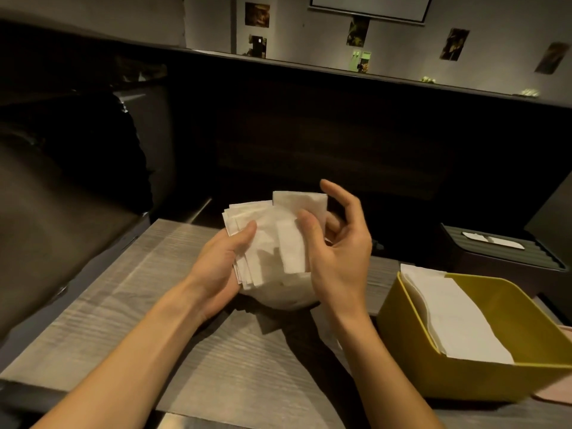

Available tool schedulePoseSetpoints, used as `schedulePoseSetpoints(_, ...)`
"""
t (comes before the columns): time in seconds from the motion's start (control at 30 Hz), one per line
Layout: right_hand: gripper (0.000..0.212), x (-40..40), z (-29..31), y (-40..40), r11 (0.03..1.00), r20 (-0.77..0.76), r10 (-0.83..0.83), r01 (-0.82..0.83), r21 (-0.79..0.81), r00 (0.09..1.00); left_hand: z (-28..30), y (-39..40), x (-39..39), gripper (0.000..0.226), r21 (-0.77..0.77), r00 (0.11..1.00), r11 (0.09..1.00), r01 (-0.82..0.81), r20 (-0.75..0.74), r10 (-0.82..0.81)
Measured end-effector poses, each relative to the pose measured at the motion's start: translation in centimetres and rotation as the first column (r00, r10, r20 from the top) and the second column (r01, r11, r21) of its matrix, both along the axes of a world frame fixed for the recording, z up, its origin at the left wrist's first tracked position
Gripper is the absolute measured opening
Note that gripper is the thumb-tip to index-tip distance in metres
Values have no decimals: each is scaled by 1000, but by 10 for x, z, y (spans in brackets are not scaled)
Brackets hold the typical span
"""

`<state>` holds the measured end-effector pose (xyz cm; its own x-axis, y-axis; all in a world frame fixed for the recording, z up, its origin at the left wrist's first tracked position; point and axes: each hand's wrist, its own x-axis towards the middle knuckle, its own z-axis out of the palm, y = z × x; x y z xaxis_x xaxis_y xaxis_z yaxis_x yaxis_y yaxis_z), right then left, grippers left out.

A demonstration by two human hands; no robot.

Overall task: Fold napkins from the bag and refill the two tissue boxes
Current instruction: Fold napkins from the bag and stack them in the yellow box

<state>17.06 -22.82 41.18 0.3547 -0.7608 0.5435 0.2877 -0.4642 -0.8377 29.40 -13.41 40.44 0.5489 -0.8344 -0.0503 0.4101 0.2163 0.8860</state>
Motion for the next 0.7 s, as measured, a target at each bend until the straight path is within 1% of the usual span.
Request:
schedulePoseSetpoints(0.1, 45, 9, -7, 3, 995, -127, -66, 55, -85, 990, 0, 0, -7, 27, 14, 999, 1000, 7, 51, -8)
schedulePoseSetpoints(0.2, 45, 12, -11, 0, 978, -194, -139, 104, -179, 971, -1, 0, -10, 36, 7, 998, 999, 35, 60, -35)
schedulePoseSetpoints(0.3, 57, 13, -17, -2, 941, -283, -219, 125, -315, 934, 1, 2, -10, 43, -37, 996, 995, 93, -13, -94)
schedulePoseSetpoints(0.37, 68, 16, -21, 0, 937, -315, -231, 123, -328, 921, 5, 4, -10, 50, -68, 988, 987, 148, -43, -151)
schedulePoseSetpoints(0.47, 74, 17, -24, 0, 948, -316, -225, 133, -289, 921, 5, 3, -11, 48, -57, 990, 989, 138, 25, -137)
schedulePoseSetpoints(0.53, 70, 15, -22, 3, 958, -316, -197, 113, -264, 928, 4, 2, -12, 44, -42, 995, 994, 99, 31, -97)
schedulePoseSetpoints(0.6, 61, 11, -19, 7, 961, -336, -197, 114, -251, 921, 4, 3, -14, 39, -42, 998, 997, 69, -3, -70)
schedulePoseSetpoints(0.7, 47, 2, -11, 10, 936, -356, -298, 199, -289, 886, 10, 8, -19, 36, -87, 996, 996, 24, -86, -31)
